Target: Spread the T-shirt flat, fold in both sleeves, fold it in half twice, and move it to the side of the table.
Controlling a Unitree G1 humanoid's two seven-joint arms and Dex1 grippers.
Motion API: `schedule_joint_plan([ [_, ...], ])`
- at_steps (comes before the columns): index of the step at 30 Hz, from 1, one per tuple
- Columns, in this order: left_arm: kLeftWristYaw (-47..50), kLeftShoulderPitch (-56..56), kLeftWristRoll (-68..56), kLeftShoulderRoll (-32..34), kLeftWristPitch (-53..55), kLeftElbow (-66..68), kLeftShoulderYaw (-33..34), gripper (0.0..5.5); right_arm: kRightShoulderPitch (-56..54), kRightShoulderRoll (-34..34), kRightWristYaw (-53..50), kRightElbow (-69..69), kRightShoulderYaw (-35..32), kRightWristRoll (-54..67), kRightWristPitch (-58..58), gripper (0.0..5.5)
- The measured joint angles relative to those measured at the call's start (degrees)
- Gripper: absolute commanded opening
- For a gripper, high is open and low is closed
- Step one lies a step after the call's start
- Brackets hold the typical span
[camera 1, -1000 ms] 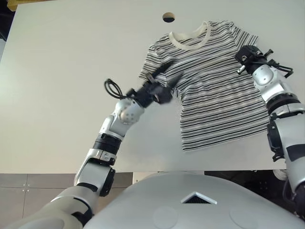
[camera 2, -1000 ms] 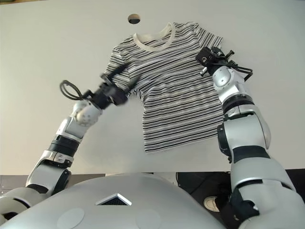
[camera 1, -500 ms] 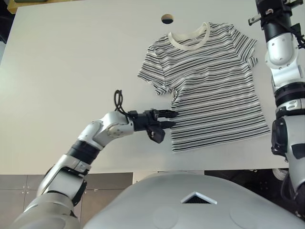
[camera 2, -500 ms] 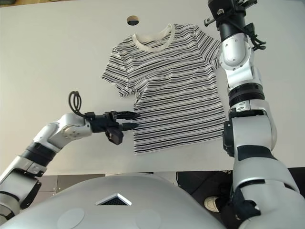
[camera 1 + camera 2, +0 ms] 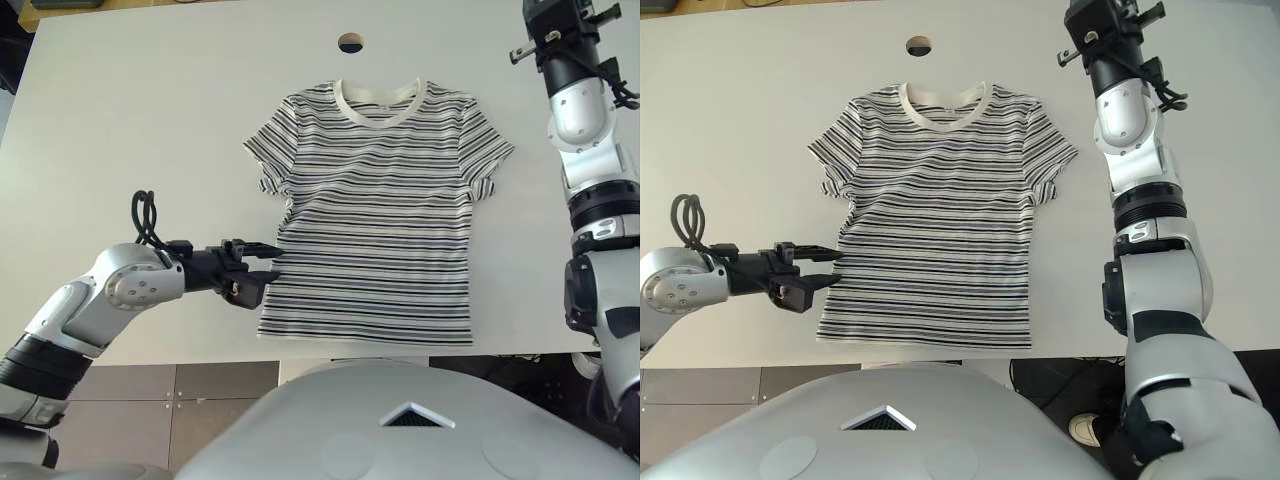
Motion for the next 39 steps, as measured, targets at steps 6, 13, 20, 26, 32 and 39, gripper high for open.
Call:
schedule_joint_plan([
  [6,-6.2,5.2,-15.7,1.5,3.7,-6.9,4.7,2.15,0.1,1.4,0.5,-0.2,0.2,0.0,0.0,1.7],
  [13,-5.2,4.2,-23.7,-0.2,5.6,-9.8,19.1,2.15,1.0,3.5,1.1,-0.7,1.1,-0.1,0.0,1.7],
  [20,7.4,-6.1,-28.1,-17.2,23.9,1.2,20.7,2.15,2.0,5.3,1.9,-1.5,1.8,-0.5,-0.1,1.7],
  [26,8.9,-12.4,-32.1,-26.8,38.4,15.8,20.8,2.15,2.4,5.4,2.3,-1.7,1.9,-0.6,-0.4,1.7],
  [32,7.6,-17.6,-31.3,-30.4,39.2,28.9,22.2,2.15,2.6,5.5,2.4,-1.7,2.4,-0.6,-0.8,1.7],
  [39,5.5,-20.9,-29.2,-32.1,37.6,37.3,22.5,2.15,2.7,5.5,2.4,-1.7,2.6,-0.6,-1.1,1.7],
])
